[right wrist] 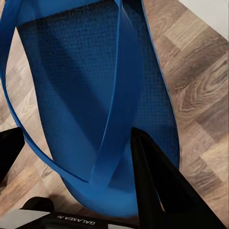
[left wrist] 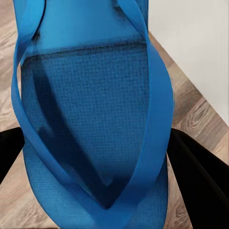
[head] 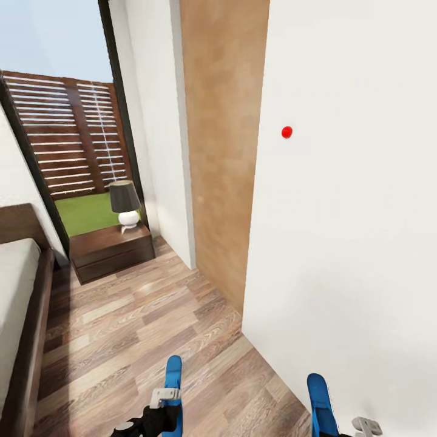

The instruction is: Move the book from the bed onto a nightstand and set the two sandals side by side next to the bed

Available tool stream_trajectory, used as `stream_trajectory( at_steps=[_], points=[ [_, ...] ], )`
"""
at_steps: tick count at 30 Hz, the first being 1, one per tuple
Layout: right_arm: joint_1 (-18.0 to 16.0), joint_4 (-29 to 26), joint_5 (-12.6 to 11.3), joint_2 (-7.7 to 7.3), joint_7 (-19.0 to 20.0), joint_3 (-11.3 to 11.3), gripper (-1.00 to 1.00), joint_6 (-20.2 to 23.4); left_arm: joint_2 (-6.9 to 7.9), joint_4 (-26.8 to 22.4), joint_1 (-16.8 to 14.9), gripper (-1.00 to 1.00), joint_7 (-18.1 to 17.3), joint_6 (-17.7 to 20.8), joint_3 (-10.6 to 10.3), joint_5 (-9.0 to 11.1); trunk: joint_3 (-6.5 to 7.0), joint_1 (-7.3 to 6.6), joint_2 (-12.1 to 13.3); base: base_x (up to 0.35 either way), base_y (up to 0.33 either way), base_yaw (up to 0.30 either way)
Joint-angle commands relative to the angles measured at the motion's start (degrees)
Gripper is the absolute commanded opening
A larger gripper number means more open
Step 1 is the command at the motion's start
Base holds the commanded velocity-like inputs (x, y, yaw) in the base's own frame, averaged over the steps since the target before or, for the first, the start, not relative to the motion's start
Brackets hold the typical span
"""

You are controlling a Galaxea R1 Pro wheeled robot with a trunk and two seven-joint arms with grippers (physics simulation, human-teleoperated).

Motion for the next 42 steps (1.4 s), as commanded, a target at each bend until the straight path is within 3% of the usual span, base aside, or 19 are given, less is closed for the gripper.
stream_trajectory(
  at_steps=[1,21,42],
  points=[
    [-0.01,-0.04,-0.13,-0.01,0.29,-0.35,-1.00,0.37,-0.01,0.08,-0.06,-1.00,-0.19,-0.12,0.01,0.43,-0.06,0.00,-0.04,0.000,0.000,0.294],
    [-0.01,-0.04,-0.13,-0.04,0.29,-0.35,-1.00,0.37,-0.01,0.09,-0.06,-1.00,-0.19,-0.12,0.01,0.43,-0.06,0.00,-0.04,0.005,0.000,0.294],
    [-0.01,-0.03,-0.04,-0.01,0.44,-0.35,-1.00,0.39,-0.01,0.07,-0.06,-1.00,-0.19,-0.12,0.01,0.43,-0.06,0.00,-0.04,0.302,0.000,0.079]
  ],
)
